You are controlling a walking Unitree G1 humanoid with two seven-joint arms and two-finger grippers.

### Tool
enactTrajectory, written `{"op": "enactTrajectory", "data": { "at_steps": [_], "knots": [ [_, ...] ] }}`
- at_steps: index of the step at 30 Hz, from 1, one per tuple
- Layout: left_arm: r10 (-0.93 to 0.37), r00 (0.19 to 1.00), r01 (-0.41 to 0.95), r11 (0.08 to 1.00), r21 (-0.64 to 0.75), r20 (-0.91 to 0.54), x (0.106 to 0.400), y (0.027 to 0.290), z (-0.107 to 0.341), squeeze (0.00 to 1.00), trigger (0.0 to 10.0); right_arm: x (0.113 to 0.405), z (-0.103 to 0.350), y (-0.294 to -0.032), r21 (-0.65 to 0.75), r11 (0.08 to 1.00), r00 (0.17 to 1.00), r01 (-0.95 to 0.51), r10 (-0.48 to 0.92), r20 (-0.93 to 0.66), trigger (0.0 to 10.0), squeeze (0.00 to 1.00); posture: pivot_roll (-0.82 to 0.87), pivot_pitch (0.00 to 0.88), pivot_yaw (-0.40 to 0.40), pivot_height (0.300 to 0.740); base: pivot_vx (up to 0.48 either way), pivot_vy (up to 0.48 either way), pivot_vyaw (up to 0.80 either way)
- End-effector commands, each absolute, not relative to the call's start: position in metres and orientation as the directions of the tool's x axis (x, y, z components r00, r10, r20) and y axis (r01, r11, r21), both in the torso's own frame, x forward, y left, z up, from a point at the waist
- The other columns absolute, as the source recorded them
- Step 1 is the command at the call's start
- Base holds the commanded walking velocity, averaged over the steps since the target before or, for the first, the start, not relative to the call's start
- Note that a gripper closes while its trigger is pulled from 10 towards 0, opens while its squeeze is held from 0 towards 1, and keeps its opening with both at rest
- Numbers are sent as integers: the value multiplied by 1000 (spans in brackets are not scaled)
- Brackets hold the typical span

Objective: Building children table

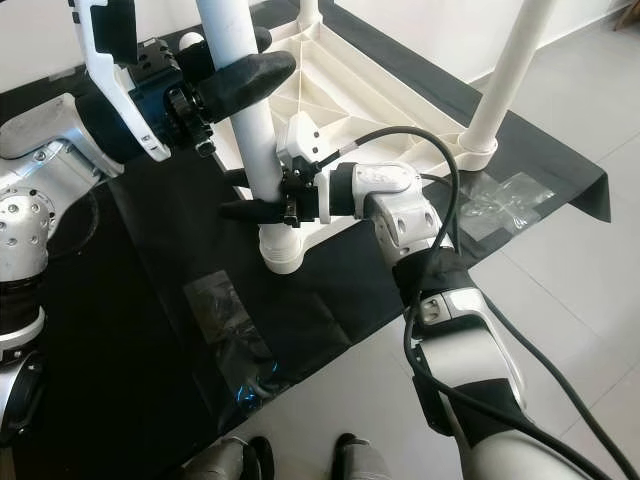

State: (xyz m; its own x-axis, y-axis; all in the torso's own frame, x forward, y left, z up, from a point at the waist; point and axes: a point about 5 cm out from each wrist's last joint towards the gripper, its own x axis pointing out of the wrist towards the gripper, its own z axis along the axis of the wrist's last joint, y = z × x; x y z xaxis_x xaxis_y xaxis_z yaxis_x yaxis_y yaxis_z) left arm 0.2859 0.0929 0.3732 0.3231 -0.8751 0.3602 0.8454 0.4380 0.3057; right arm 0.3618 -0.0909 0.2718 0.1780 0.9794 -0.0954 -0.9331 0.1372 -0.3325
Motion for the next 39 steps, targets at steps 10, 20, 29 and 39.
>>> {"op": "enactTrajectory", "data": {
  "at_steps": [10, 20, 29, 39],
  "knots": [
    [-879, 351, 852, 443, 278, 323, 294, 81, 368, 0, 10000, 365, 251, -84, -292, 474, 502, -831, 865, -24, 0, 0, 34, 208, 103, 740, 0, 0, 0],
    [-869, 367, 853, 457, 253, 332, 297, 84, 366, 0, 10000, 328, 185, -55, -91, 890, 895, -446, 443, -57, 0, 0, 17, 202, 102, 740, 0, 0, 0],
    [-843, 399, 843, 492, 218, 360, 302, 79, 367, 0, 2118, 319, 193, -32, -76, 858, 861, -508, 508, -24, 0, 0, -1, 190, 87, 740, 0, 0, 0],
    [-851, 393, 855, 477, 204, 348, 302, 79, 365, 0, 0, 309, 200, -28, -85, 877, 881, -473, 473, -27, 0, 0, 0, 189, 90, 740, 0, 0, 0]
  ]
}}
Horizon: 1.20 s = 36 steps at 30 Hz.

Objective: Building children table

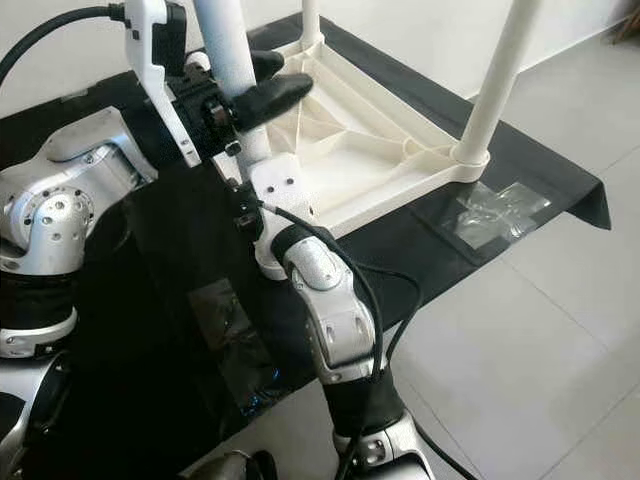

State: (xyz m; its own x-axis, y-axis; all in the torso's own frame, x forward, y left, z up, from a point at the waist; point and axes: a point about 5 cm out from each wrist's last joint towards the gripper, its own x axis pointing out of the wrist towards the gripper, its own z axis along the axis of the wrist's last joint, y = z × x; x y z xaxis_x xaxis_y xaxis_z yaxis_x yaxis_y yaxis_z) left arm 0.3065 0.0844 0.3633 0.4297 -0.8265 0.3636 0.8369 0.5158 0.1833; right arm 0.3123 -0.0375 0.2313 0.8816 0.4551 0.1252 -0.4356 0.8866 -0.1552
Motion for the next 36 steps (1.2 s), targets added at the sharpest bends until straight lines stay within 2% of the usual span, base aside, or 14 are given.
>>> {"op": "enactTrajectory", "data": {
  "at_steps": [1, 2, 6, 7, 8, 13, 19, 20, 23, 26, 27, 28, 29, 36],
  "knots": [
    [-852, 393, 855, 477, 204, 346, 302, 79, 365, 0, 0, 308, 201, -27, -93, 870, 875, -483, 484, -22, 0, 0, 0, 189, 90, 740, 0, 0, 0],
    [-852, 394, 854, 478, 204, 345, 302, 79, 365, 0, 0, 308, 206, -24, -116, 858, 863, -501, 505, 6, 10000, 0, 1, 187, 93, 740, 0, 0, 0],
    [-852, 396, 855, 478, 202, 342, 302, 79, 365, 0, 0, 309, 218, -19, -145, 818, 820, -557, 569, 61, 10000, 0, 4, 187, 94, 740, 0, 0, 0],
    [-853, 395, 856, 477, 201, 340, 302, 79, 365, 0, 0, 310, 225, -18, -150, 785, 782, -602, 617, 88, 10000, 702, 5, 188, 95, 740, 0, 0, 0],
    [-855, 394, 857, 474, 201, 338, 302, 79, 365, 0, 0, 313, 235, -19, -168, 724, 717, -670, 689, 109, 10000, 1000, 6, 188, 96, 740, 0, 0, 0],
    [-861, 385, 863, 464, 201, 333, 303, 78, 365, 0, 0, 326, 263, -38, -320, 516, 508, -795, 854, 113, 10000, 1000, 6, 187, 97, 740, 0, 0, 0],
    [-865, 380, 866, 457, 202, 329, 302, 77, 364, 0, 0, 335, 273, -52, -409, 384, 405, -828, 914, 37, 10000, 1000, 12, 193, 100, 740, 0, 0, 0],
    [-867, 377, 868, 454, 202, 327, 302, 76, 364, 0, 0, 339, 277, -57, -454, 303, 348, -838, 937, -16, 10000, 102, 14, 193, 102, 740, 0, 0, 0],
    [-869, 374, 870, 450, 202, 325, 301, 75, 363, 0, 0, 343, 279, -62, -452, 231, 291, -862, 954, -67, 10000, 0, 20, 194, 102, 740, 0, 0, 0],
    [-872, 372, 871, 447, 206, 319, 300, 74, 363, 0, 0, 348, 280, -64, -418, 165, 225, -893, 969, -100, 10000, 0, 35, 194, 103, 740, 0, 0, 0],
    [-872, 373, 869, 448, 208, 317, 299, 74, 363, 0, 0, 350, 279, -64, -401, 140, 197, -905, 975, -103, 4784, 0, 37, 192, 102, 740, 0, 0, 0],
    [-872, 373, 869, 448, 208, 317, 299, 74, 363, 0, 0, 350, 279, -64, -401, 140, 197, -905, 975, -103, 4784, 0, 37, 192, 102, 740, 0, 0, 0],
    [-871, 374, 869, 449, 209, 317, 299, 75, 363, 0, 0, 351, 277, -64, -392, 130, 185, -911, 977, -106, 0, 0, 40, 191, 101, 740, 0, 0, 0],
    [-875, 373, 868, 447, 217, 310, 298, 74, 362, 0, 0, 356, 269, -69, -371, 62, 118, -927, 984, -131, 0, 0, 40, 177, 100, 740, 0, 0, 0]
  ]
}}
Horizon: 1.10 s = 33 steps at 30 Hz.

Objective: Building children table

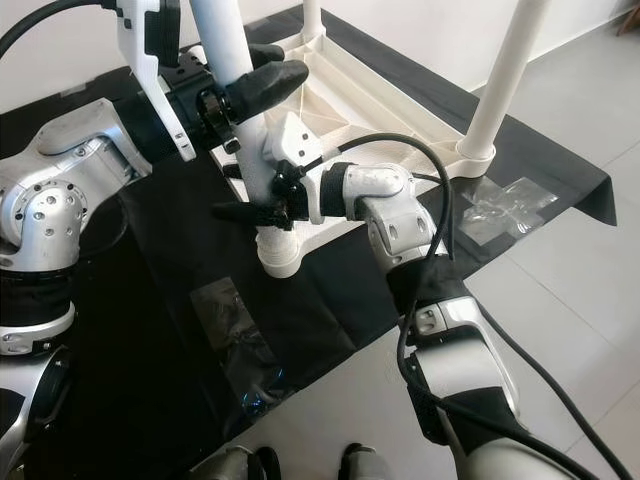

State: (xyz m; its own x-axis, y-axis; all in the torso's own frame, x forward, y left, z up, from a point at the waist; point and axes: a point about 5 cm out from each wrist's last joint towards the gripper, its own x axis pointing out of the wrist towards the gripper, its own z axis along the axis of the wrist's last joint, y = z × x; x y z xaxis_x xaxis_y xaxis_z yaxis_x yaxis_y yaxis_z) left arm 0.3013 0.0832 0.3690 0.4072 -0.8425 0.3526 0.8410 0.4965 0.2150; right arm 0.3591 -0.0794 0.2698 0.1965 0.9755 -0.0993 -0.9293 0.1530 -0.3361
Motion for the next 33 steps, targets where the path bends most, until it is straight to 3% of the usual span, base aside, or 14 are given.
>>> {"op": "enactTrajectory", "data": {
  "at_steps": [1, 10, 16, 17, 18, 20, 21, 22, 23, 30, 31, 32, 33],
  "knots": [
    [-875, 373, 868, 446, 217, 309, 298, 74, 362, 0, 0, 356, 268, -69, -371, 57, 113, -927, 985, -132, 0, 0, 40, 177, 100, 740, 0, 0, 0],
    [-876, 372, 869, 445, 217, 308, 298, 74, 362, 0, 0, 359, 267, -70, -369, 29, 83, -929, 988, -133, 0, 0, 38, 174, 100, 740, 0, 0, 0],
    [-871, 378, 861, 456, 226, 315, 298, 73, 362, 0, 0, 362, 260, -69, -368, 113, 153, -923, 985, -83, 0, 0, 36, 173, 103, 740, 0, 0, 0],
    [-866, 384, 859, 462, 219, 322, 299, 73, 363, 1000, 10000, 362, 258, -71, -366, 155, 190, -918, 980, -61, 0, 0, 29, 168, 110, 740, 0, 0, 0],
    [-858, 399, 849, 479, 223, 325, 301, 74, 364, 1000, 10000, 362, 257, -73, -347, 229, 251, -909, 968, -19, 0, 0, 26, 168, 117, 740, 0, 0, 0],
    [-858, 399, 849, 479, 223, 325, 301, 74, 364, 1000, 10000, 362, 257, -73, -347, 229, 251, -909, 968, -19, 0, 0, 26, 168, 117, 740, 0, 0, 0],
    [-845, 435, 830, 510, 226, 311, 305, 76, 363, 1000, 10000, 362, 250, -77, -330, 330, 344, -885, 939, 16, 0, 0, 21, 173, 121, 740, 0, 0, 0],
    [-845, 435, 830, 510, 226, 311, 305, 76, 363, 1000, 10000, 362, 250, -77, -330, 330, 344, -885, 939, 16, 0, 0, 21, 173, 121, 740, 0, 0, 0],
    [-847, 442, 826, 513, 234, 296, 307, 76, 362, 0, 10000, 359, 245, -76, -301, 370, 381, -879, 924, 26, 0, 0, 18, 172, 117, 740, 0, 0, 0],
    [-843, 451, 825, 519, 223, 294, 308, 78, 360, 0, 10000, 328, 218, -52, -193, 433, 433, -881, 900, 42, 0, 0, 23, 171, 112, 740, 0, 0, 0],
    [-840, 454, 825, 522, 217, 297, 309, 78, 360, 0, 10000, 320, 204, -39, -120, 557, 556, -822, 830, 47, 0, 0, 23, 164, 110, 740, 0, 0, 0],
    [-838, 456, 824, 524, 214, 298, 309, 79, 360, 0, 10000, 317, 189, -36, -112, 727, 730, -678, 683, 18, 0, 0, 23, 156, 111, 740, 0, 0, 0],
    [-838, 456, 824, 524, 214, 298, 309, 79, 360, 0, 10000, 317, 189, -36, -112, 727, 730, -678, 683, 18, 0, 0, 23, 156, 111, 740, 0, 0, 0]
  ]
}}
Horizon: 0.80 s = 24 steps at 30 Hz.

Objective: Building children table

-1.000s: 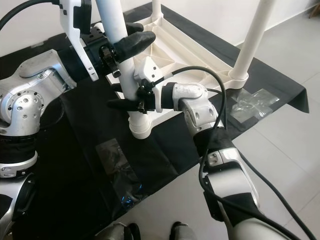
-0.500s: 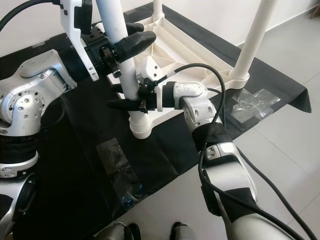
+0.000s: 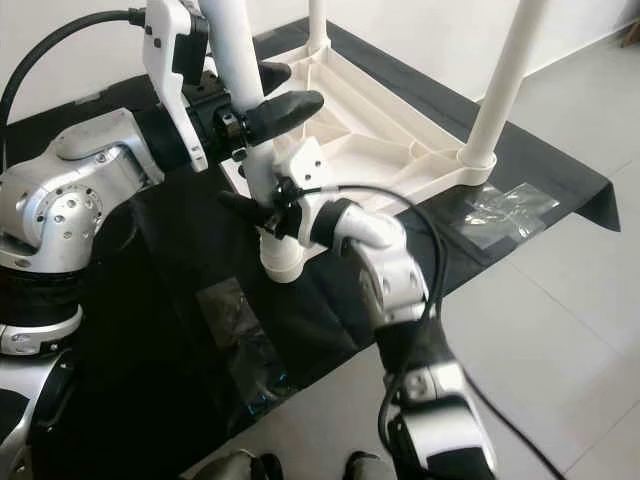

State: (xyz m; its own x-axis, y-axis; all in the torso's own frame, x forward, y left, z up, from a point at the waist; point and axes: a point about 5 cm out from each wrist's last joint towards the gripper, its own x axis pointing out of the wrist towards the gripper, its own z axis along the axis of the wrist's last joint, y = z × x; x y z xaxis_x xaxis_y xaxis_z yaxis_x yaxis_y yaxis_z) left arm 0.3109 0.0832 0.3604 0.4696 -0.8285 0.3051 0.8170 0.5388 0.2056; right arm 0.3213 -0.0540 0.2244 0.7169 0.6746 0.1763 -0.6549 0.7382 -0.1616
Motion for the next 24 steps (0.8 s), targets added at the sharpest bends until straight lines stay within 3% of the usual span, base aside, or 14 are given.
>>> {"op": "enactTrajectory", "data": {
  "at_steps": [1, 2, 5, 10, 21, 22, 23, 24],
  "knots": [
    [-838, 456, 824, 524, 214, 298, 309, 79, 360, 0, 10000, 317, 189, -36, -112, 727, 730, -678, 683, 18, 0, 0, 23, 156, 111, 740, 0, 0, 0],
    [-837, 460, 823, 528, 212, 297, 310, 78, 360, 0, 10000, 310, 177, -30, -80, 795, 798, -601, 603, -3, 0, 0, 23, 155, 110, 740, 0, 0, 0],
    [-835, 468, 818, 534, 215, 290, 311, 77, 360, 0, 10000, 310, 173, -25, -60, 852, 854, -520, 521, -8, 0, 0, 28, 143, 113, 740, 0, 0, 0],
    [-832, 475, 814, 539, 217, 285, 312, 77, 360, 0, 10000, 319, 186, -28, -63, 865, 866, -497, 499, 14, 0, 0, 29, 141, 108, 740, 0, 0, 0],
    [-820, 501, 815, 554, 167, 277, 316, 78, 359, 0, 10000, 310, 195, -23, -90, 875, 877, -476, 479, 21, 0, 0, 25, 148, 111, 740, 0, 0, 0],
    [-823, 496, 823, 547, 153, 276, 316, 78, 358, 0, 0, 309, 196, -21, -95, 865, 868, -492, 496, 24, 0, 0, 22, 150, 113, 740, 0, 0, 0],
    [-826, 491, 829, 541, 144, 275, 316, 77, 358, 0, 0, 309, 197, -20, -99, 858, 861, -504, 508, 26, 0, 0, 22, 150, 113, 740, 0, 0, 0],
    [-829, 488, 832, 536, 142, 274, 316, 77, 358, 0, 0, 309, 199, -20, -105, 850, 853, -516, 521, 29, 10000, 0, 21, 151, 114, 740, 0, 0, 0]
  ]
}}
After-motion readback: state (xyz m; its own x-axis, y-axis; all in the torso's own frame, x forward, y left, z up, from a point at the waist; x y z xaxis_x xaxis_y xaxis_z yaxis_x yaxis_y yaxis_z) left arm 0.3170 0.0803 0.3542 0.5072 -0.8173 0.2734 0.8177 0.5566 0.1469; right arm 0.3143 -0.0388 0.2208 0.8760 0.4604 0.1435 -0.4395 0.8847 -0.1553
